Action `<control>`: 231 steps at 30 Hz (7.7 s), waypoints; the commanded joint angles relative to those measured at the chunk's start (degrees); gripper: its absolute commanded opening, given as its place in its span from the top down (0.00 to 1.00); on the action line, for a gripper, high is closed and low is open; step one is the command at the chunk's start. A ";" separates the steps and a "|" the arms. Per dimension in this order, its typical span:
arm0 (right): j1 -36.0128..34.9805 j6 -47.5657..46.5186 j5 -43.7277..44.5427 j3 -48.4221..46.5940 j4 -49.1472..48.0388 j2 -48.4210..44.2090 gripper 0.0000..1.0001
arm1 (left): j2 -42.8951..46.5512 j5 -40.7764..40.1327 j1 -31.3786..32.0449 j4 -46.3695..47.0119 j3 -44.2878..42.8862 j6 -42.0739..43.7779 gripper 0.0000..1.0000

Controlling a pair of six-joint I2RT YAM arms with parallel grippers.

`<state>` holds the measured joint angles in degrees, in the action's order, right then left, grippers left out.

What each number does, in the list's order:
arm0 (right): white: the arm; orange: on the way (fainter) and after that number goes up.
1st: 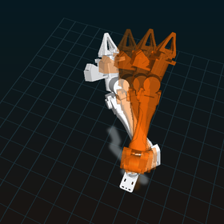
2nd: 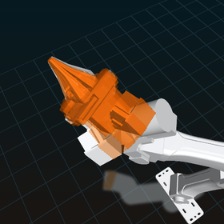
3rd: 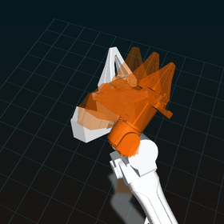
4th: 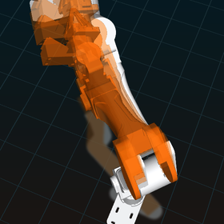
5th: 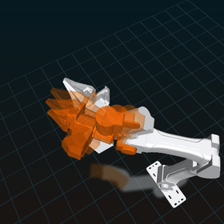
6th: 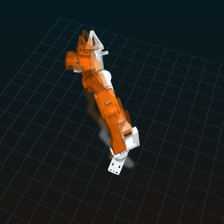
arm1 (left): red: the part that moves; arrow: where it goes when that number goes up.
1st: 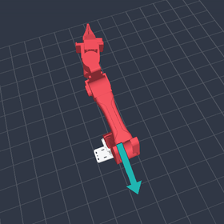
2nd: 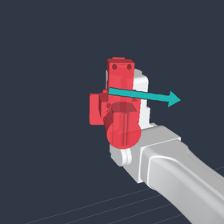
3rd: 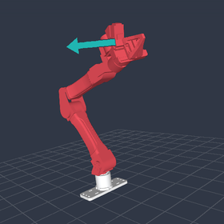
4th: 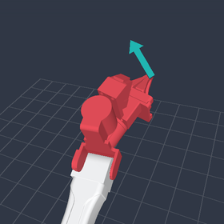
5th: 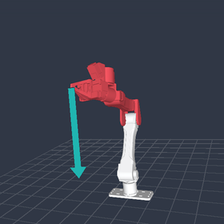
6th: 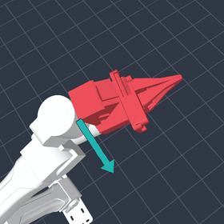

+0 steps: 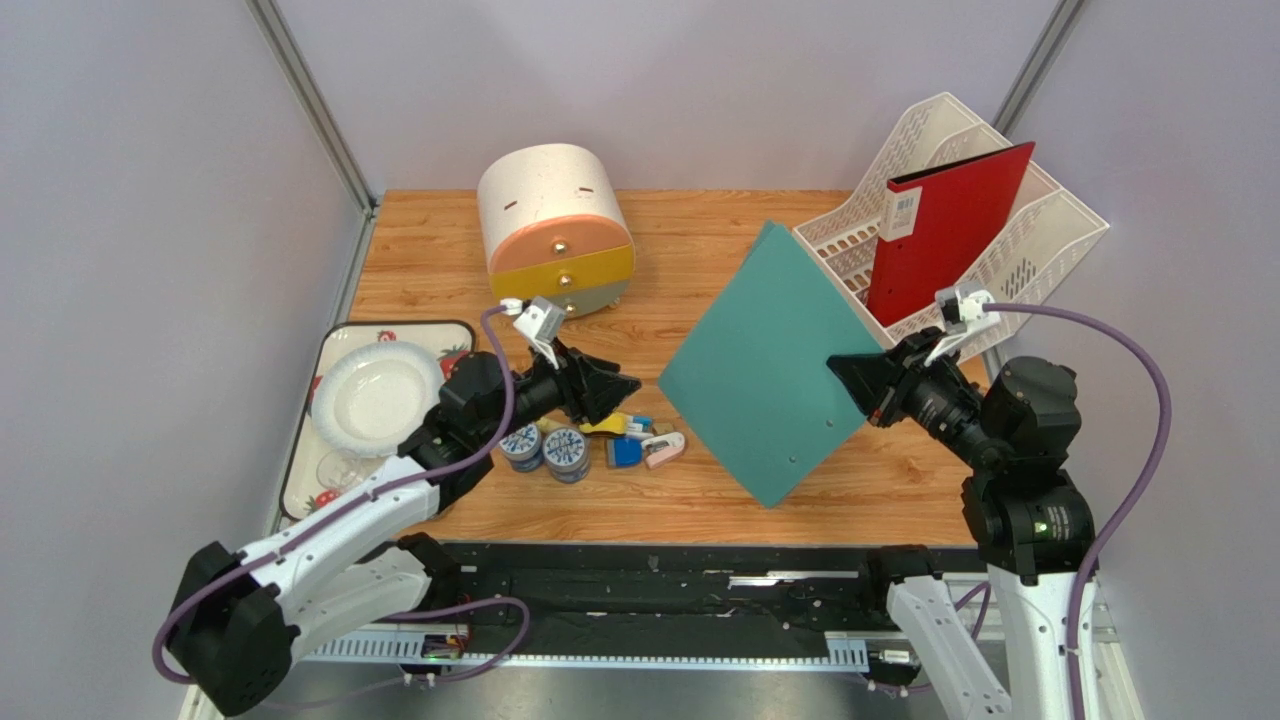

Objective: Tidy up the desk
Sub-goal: Pick up the folder from the center of the board, then place the folder in the storage box.

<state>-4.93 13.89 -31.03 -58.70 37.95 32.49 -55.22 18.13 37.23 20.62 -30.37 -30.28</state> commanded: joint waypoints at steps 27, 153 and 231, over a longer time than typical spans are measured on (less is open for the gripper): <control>-0.08 4.74 68.79 -23.57 15.66 5.47 1.00 | 6.18 -6.09 -0.14 -10.25 -2.06 1.98 0.29; 18.02 -1.23 72.24 -18.21 -7.02 20.07 1.00 | -2.52 -1.17 -3.66 -5.95 -3.20 3.21 0.07; 18.29 41.66 -17.31 4.12 -23.11 -0.85 1.00 | -23.70 2.17 3.46 66.83 4.36 -26.32 0.02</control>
<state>13.93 54.13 -45.63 -53.25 14.46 31.22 -80.20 19.35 39.92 74.52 -23.29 -59.07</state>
